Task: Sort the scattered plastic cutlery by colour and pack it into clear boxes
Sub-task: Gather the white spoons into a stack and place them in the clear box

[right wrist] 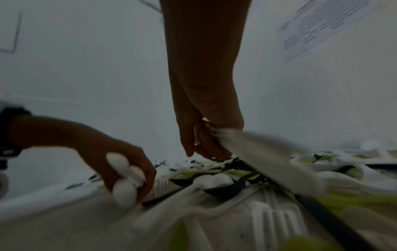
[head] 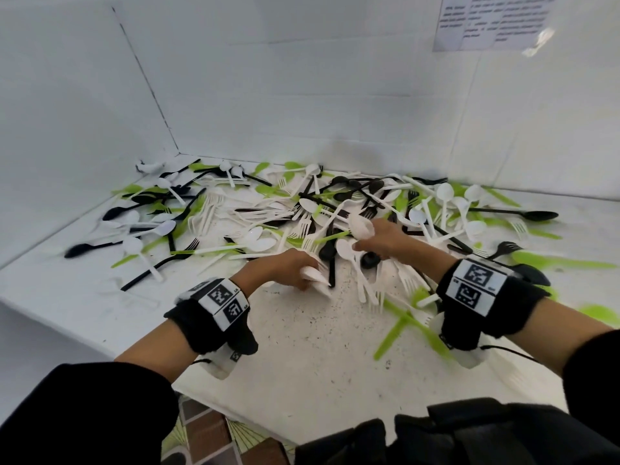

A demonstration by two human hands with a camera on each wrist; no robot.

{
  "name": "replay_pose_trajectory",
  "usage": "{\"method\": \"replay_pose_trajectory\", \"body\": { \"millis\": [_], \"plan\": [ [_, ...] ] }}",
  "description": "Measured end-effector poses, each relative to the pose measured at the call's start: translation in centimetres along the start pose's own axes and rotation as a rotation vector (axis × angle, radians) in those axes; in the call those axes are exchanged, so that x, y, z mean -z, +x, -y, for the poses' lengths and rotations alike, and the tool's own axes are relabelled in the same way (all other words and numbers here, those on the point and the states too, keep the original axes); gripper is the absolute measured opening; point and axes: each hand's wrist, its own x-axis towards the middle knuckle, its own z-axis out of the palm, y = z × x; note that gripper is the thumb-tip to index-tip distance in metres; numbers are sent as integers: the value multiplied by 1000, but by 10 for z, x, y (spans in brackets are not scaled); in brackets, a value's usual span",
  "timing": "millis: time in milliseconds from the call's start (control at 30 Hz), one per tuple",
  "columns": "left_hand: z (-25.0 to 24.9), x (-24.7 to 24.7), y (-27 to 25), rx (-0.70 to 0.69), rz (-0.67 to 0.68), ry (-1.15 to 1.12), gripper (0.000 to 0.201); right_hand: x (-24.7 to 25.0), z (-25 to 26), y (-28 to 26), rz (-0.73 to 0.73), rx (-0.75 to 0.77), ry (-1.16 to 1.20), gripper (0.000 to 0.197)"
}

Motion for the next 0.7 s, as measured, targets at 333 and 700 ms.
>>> {"method": "replay_pose_trajectory", "body": {
  "millis": [333, 700],
  "plan": [
    [-2, 17, 0, -95, -470, -518, 10, -20, -7, -9, 73, 33, -569, 40],
    [-38, 36, 34, 119, -647, -910, 23, 34, -12, -32, -172, 8, 126, 25]
  ]
}}
